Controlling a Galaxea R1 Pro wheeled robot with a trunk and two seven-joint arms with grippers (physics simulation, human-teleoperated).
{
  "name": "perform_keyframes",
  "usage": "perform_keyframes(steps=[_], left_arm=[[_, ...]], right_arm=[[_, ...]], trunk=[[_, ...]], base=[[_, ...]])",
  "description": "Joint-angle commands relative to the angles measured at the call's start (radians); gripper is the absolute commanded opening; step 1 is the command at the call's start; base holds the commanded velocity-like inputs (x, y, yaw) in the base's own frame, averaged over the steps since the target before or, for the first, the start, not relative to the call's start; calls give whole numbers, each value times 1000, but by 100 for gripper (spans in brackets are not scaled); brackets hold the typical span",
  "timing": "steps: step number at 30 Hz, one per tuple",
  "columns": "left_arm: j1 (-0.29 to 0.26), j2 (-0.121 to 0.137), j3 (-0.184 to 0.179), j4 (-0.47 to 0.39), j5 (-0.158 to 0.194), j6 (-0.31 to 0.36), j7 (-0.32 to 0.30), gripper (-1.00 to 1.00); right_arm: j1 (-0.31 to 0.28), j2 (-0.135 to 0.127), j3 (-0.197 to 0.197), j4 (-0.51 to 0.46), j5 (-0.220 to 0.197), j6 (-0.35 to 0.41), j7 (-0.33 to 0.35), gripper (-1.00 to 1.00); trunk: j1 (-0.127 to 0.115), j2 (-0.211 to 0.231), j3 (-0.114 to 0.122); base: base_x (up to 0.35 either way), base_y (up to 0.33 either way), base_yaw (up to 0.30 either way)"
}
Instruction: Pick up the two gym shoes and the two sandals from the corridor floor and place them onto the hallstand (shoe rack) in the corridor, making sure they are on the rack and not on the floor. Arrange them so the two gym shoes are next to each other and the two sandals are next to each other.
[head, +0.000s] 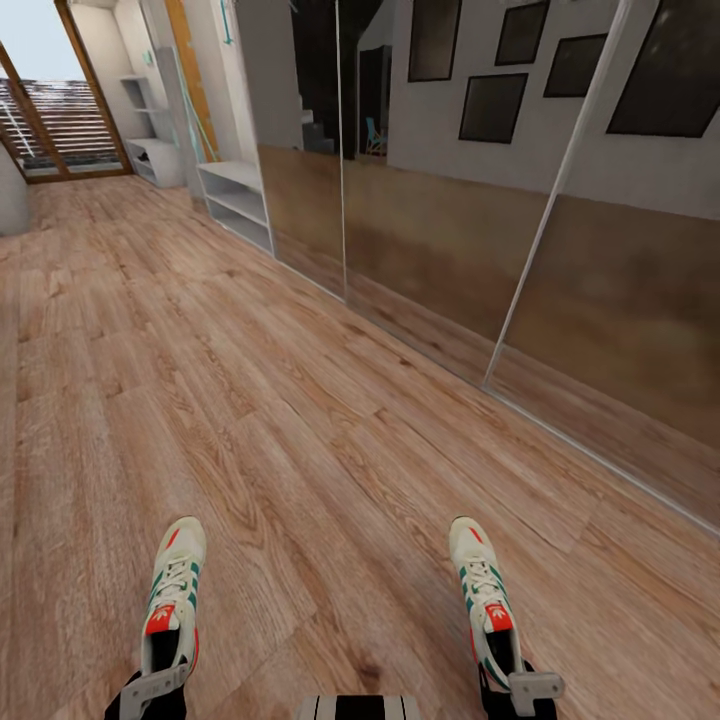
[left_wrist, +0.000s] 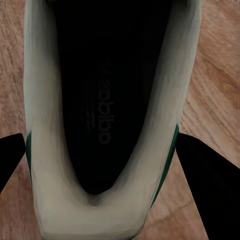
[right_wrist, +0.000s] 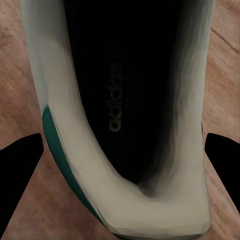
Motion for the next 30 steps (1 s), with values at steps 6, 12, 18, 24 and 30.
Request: perform_keyframes(steps=[6,12,18,24,30], left_arm=[[-1,-2,3,0,2,-1,-10,-100],[-1,-2,1,1,2,-1,-10,-100],[-1,-3,1,4,0,-2,-10,-100],[-1,-3,1,5,0,-2,-10,-100],[-1,-3,1,6,0,-2,-10,-100]], right_arm=[[-1,0,-5,1,11,-2,-5,-100],[0,-1,-5,5,11,-2,-5,-100],[0,-1,-5,6,11,-2,-5,-100],[-1,-1,-5,6,11,-2,-5,-100],[0,-1,-5,6,11,-2,-5,-100]], trunk=[[0,0,9],[0,0,18],[-3,1,51],[-6,3,83],[-8,4,116]], base=[[0,0,0],[0,0,0],[0,0,0],[0,0,0],[0,0,0]])
